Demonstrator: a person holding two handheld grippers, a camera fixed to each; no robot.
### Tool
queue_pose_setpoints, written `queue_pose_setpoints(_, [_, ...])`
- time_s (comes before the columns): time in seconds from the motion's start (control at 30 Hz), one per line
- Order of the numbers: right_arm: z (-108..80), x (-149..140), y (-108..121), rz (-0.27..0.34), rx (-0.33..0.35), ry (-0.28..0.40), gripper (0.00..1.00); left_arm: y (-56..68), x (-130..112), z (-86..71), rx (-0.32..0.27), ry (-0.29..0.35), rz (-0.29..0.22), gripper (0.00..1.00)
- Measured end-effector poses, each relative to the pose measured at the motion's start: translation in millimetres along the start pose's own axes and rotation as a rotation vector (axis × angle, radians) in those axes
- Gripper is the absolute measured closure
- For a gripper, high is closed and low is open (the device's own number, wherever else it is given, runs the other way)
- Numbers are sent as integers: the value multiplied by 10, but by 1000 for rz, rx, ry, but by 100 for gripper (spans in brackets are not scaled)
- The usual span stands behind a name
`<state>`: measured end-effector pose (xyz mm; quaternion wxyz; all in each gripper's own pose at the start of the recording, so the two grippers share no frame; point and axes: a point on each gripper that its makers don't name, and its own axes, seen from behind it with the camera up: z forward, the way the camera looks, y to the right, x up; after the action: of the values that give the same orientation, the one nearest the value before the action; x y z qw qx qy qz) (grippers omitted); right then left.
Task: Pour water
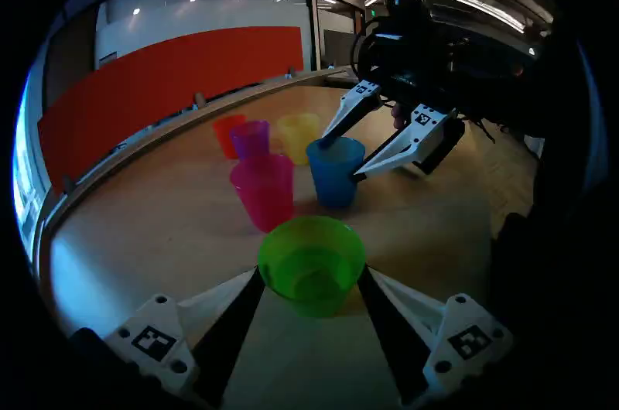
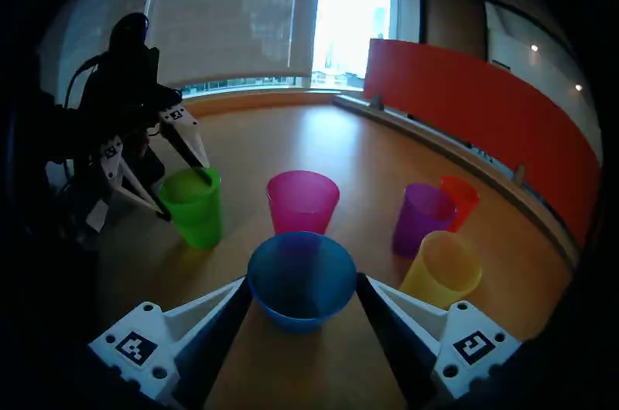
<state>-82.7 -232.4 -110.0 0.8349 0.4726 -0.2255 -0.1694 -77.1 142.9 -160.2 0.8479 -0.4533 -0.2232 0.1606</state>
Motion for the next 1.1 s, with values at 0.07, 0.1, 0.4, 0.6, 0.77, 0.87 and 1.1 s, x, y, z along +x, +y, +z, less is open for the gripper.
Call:
queue_pose_setpoints(0.07, [-8,8,-7,-1,1,2,0,-3,9,-13,-1,1,0,14])
queue_pose_setpoints(0.1, [-12,11,-10,-1,1,3,0,-4,13,-19,-1,1,0,14])
queue_pose_setpoints(0.4, [-60,37,-7,-4,-8,15,0,-30,29,-94,13,8,-3,10])
queue_pose_setpoints(0.6, [-112,38,-9,-1,-17,20,0,-36,31,-154,30,16,-2,10])
queue_pose_setpoints(0.77, [-176,26,-4,0,-29,22,0,-36,45,-223,46,25,-4,10])
queue_pose_setpoints(0.87, [-224,13,-4,2,-36,23,0,-34,38,-272,54,29,-7,10])
queue_pose_setpoints(1.1, [-352,6,25,10,-62,31,0,-45,29,-378,77,41,-21,10])
